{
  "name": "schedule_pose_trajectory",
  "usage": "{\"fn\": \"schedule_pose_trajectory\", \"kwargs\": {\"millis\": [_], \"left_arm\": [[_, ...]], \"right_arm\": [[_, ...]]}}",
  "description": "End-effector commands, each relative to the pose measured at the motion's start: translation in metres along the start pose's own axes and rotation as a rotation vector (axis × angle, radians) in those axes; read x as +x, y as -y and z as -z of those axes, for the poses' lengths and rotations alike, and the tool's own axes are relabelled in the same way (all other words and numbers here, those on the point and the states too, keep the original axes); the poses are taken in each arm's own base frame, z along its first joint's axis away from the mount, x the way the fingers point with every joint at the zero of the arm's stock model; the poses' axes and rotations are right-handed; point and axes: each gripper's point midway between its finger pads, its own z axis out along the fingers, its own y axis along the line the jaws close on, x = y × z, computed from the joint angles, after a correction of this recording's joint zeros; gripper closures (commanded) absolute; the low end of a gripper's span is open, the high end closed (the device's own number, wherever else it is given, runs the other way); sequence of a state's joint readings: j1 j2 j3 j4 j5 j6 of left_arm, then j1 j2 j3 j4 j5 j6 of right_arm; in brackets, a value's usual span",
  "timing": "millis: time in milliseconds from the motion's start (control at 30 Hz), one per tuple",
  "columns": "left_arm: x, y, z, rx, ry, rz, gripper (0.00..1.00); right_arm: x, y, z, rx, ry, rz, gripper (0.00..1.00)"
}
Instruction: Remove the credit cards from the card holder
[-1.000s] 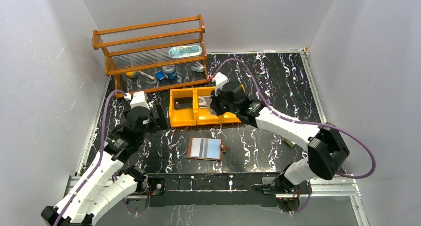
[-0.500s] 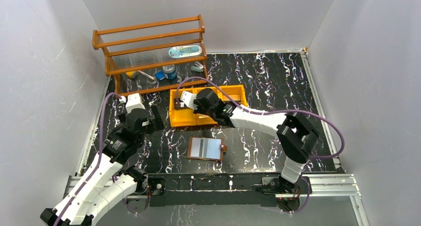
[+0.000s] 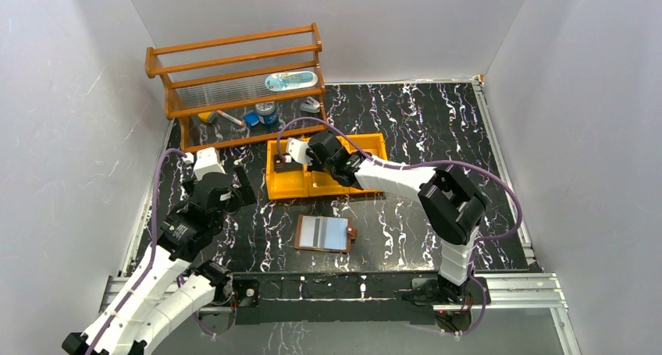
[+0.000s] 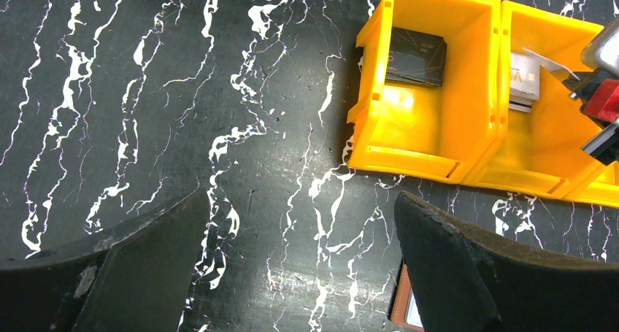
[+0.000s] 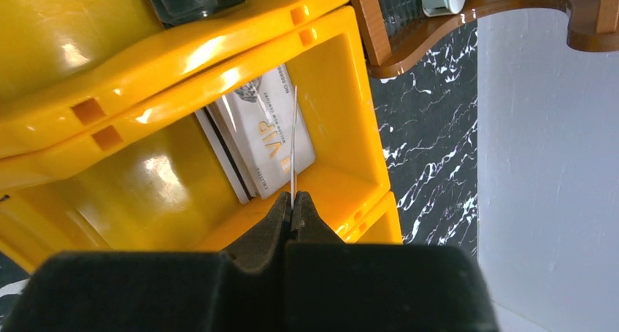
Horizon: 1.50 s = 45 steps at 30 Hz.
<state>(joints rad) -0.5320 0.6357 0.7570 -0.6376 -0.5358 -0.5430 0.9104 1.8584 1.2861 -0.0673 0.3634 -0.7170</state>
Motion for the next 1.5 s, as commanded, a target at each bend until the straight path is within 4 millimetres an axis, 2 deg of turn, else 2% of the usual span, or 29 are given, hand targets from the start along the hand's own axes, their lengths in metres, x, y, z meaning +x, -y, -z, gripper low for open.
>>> {"fn": "schedule_pose_trajectory", "kwargs": {"millis": [0,133,267,467,800,933,1167,1467], "left_arm": [[-0.005,-0.006,0.003,-0.023,0.021,0.011,0.02],[-0.005,-0.006,0.003,-0.022,0.025,0.014,0.02],[-0.006,-0.007,0.004,-0.025,0.029,0.015,0.02],[-0.006,-0.008,0.005,-0.023,0.035,0.020,0.02],[-0.005,-0.008,0.004,-0.020,0.032,0.018,0.02],[-0.005,-0.008,0.005,-0.020,0.032,0.018,0.02],[-0.004,-0.007,0.003,-0.021,0.025,0.014,0.02],[-0.003,-0.006,0.002,-0.022,0.019,0.011,0.02]], "right_arm": [[-0.013,0.028,-0.003,0.049,0.039,-0.020,1.00],[-0.015,0.025,-0.011,0.037,0.036,-0.022,1.00],[-0.011,0.028,-0.029,0.076,-0.005,-0.017,1.00],[-0.003,0.033,-0.042,0.127,-0.032,0.067,0.98],[0.005,0.019,-0.051,0.085,-0.051,0.101,0.91],[0.002,0.017,-0.049,0.072,-0.031,0.086,0.82],[-0.006,0.016,-0.038,0.048,0.018,0.046,0.59],[-0.013,0.016,-0.026,0.031,0.061,-0.010,0.50]]}}
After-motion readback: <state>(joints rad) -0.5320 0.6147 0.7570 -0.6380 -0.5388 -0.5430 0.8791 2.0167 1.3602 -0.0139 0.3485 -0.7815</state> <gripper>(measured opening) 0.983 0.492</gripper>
